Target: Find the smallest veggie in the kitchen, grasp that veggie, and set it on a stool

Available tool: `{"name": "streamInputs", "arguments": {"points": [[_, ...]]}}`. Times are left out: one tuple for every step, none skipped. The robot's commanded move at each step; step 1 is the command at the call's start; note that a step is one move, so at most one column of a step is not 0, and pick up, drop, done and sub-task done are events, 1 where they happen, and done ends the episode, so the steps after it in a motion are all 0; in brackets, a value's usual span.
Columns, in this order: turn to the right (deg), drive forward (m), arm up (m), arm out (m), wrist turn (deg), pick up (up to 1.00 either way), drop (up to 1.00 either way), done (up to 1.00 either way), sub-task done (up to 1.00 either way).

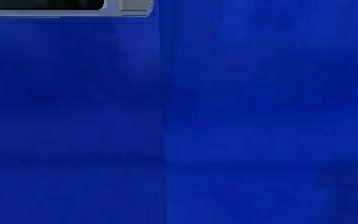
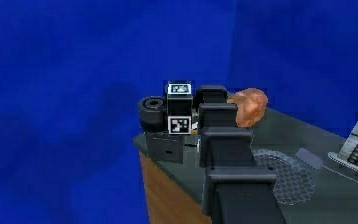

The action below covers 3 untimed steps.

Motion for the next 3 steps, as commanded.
{"name": "streamInputs", "arguments": {"points": [[0.0,0.0,0.0,0.0,-45.0,0.0,0.0,0.0,0.0],[0.0,0.0,0.0,0.0,-45.0,0.0,0.0,0.0,0.0],[0.0,0.0,0.0,0.0,-45.0,0.0,0.0,0.0,0.0]]}}
